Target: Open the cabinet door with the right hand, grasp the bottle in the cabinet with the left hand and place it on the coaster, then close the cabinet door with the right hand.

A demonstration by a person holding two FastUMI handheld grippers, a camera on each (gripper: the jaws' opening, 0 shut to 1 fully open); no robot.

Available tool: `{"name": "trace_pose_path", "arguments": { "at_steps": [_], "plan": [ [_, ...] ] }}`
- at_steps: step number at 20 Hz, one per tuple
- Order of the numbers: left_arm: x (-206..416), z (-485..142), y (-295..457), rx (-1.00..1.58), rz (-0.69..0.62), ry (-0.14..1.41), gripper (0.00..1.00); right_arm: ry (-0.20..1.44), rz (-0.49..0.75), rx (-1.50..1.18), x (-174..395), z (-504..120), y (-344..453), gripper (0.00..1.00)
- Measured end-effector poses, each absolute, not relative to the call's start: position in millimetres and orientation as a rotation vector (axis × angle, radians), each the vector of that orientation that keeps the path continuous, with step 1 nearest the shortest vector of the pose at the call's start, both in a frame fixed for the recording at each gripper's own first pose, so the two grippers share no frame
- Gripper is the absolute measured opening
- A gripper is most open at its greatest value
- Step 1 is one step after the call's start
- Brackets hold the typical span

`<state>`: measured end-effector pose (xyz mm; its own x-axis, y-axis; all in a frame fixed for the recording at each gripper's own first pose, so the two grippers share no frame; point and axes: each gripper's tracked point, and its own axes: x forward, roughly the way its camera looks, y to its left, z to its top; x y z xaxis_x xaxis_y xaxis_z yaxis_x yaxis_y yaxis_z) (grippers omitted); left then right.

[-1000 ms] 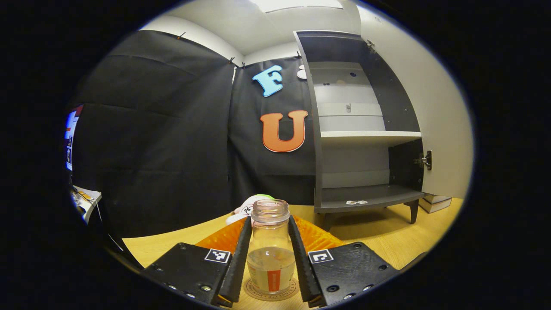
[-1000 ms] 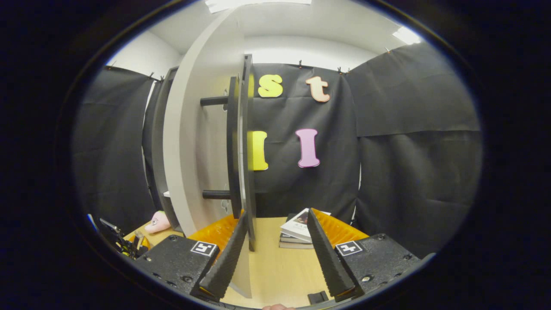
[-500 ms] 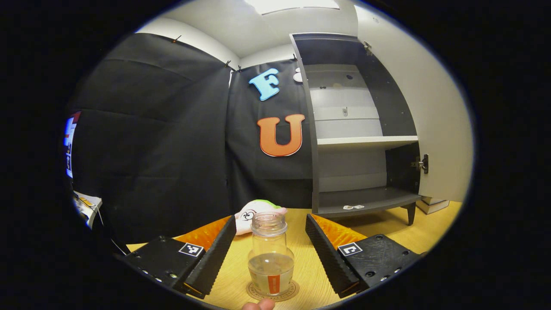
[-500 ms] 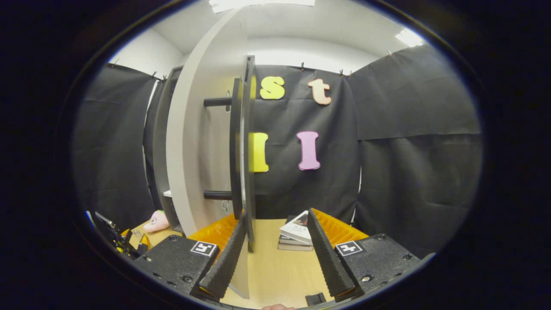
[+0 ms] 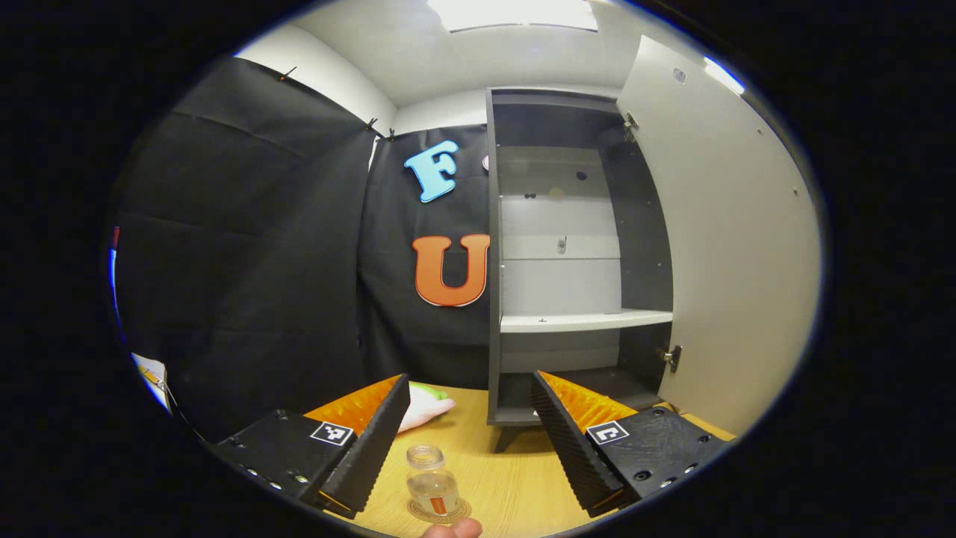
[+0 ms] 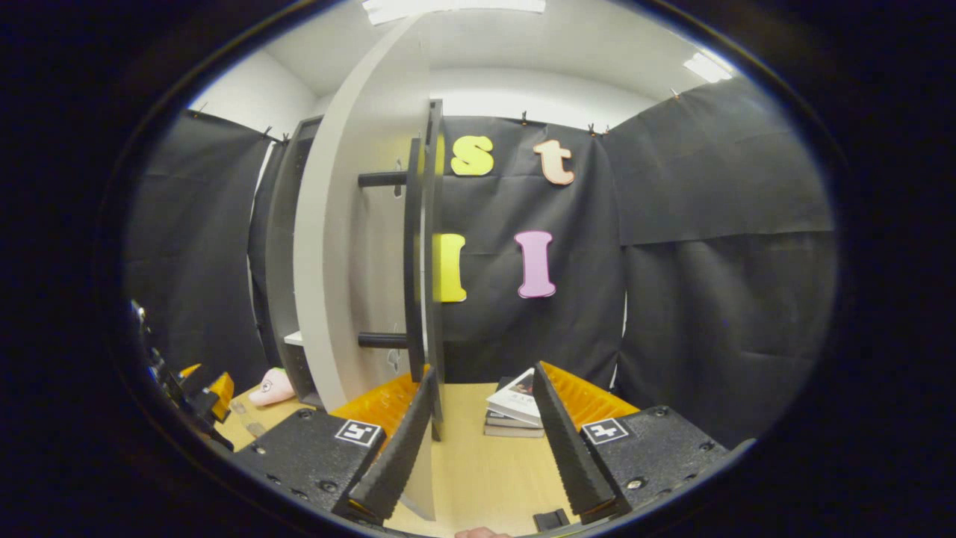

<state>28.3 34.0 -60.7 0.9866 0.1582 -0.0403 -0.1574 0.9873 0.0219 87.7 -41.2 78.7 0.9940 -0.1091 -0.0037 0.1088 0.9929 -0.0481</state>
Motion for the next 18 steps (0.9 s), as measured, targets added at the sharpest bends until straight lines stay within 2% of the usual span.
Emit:
{"name": "trace_pose_path", "arguments": {
  "at_steps": [5, 7, 8, 10, 11, 12, 13, 14, 15, 16, 18],
  "plan": [
    [11.4, -42.2, 3.3, -0.005, 0.116, 0.1, 0.97, -0.023, -0.042, 0.028, 92.3, 75.3, -38.3, 0.83],
    [6.5, -25.3, -10.6, -0.019, 0.068, 0.075, 0.97, -0.021, -0.02, 0.065, 93.7, 72.6, -37.9, 0.83],
    [7.6, -14.6, -17.6, -0.017, 0.04, 0.058, 0.98, -0.021, -0.015, 0.08, 93.9, 71.6, -37.8, 0.8],
    [7.3, -1.7, -28.9, -0.007, 0.008, 0.04, 0.97, -0.038, -0.007, 0.091, 94.8, 73.2, -37.1, 0.83],
    [6.9, 0.2, -31.3, -0.009, 0.005, 0.044, 0.97, -0.047, -0.006, 0.09, 94.7, 74.2, -36.9, 0.8],
    [8.8, 2.3, -33.3, -0.017, 0.002, 0.048, 0.97, -0.05, -0.004, 0.081, 94.9, 74.6, -35.9, 0.83],
    [9.8, 2.7, -35.6, -0.03, -0.002, 0.049, 1.0, -0.053, -0.001, 0.069, 95.1, 74.2, -34.7, 0.8],
    [9.7, 2.5, -37.2, -0.039, -0.005, 0.05, 0.97, -0.057, 0.004, 0.056, 95.8, 75.6, -32.2, 0.83],
    [9.5, 0.3, -36.8, -0.039, -0.003, 0.058, 1.0, -0.059, 0.012, 0.042, 95.7, 75.9, -26.6, 0.83],
    [6.5, -2.2, -34.0, -0.037, 0.002, 0.069, 0.97, -0.059, 0.026, 0.029, 94.5, 76.1, -18.8, 0.83],
    [3.8, -5.1, -29.6, -0.025, 0.009, 0.075, 0.98, -0.052, 0.065, 0.013, 95.7, 74.2, 1.9, 0.83]
  ]
}}
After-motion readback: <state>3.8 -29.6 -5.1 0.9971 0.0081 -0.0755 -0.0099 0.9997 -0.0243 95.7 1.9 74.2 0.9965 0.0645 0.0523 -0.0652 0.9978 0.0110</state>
